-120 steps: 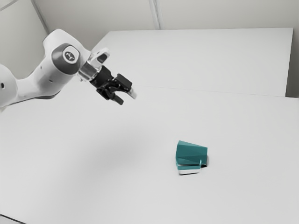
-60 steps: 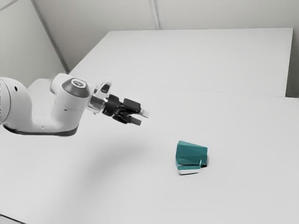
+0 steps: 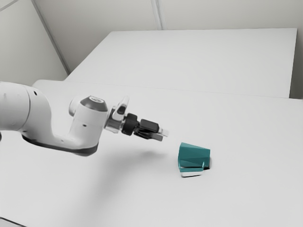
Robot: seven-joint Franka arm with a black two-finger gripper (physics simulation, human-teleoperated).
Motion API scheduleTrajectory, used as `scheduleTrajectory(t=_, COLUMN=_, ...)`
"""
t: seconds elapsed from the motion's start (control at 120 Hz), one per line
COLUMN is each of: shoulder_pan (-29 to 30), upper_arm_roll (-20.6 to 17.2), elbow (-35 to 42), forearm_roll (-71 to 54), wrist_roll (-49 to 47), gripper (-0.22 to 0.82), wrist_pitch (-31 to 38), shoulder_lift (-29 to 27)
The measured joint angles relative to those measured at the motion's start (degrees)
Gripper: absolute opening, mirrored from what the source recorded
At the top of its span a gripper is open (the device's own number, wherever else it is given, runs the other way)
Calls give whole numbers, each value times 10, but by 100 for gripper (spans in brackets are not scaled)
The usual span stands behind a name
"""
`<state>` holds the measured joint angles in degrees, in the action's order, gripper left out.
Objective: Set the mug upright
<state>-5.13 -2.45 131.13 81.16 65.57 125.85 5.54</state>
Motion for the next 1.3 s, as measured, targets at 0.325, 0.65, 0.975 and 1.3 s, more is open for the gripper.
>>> scheduleTrajectory(t=0.325, shoulder_pan=-10, upper_arm_roll=-13, elbow=5, forearm_roll=29, wrist_roll=1, gripper=58, wrist_pitch=3, shoulder_lift=26)
scheduleTrajectory(t=0.65, shoulder_pan=-30, upper_arm_roll=-14, elbow=-3, forearm_roll=45, wrist_roll=-1, gripper=58, wrist_pitch=13, shoulder_lift=51)
scheduleTrajectory(t=0.975, shoulder_pan=-48, upper_arm_roll=-14, elbow=-34, forearm_roll=49, wrist_roll=-2, gripper=58, wrist_pitch=19, shoulder_lift=84)
scheduleTrajectory(t=1.3, shoulder_pan=-66, upper_arm_roll=-16, elbow=-55, forearm_roll=49, wrist_roll=-3, gripper=58, wrist_pitch=29, shoulder_lift=109)
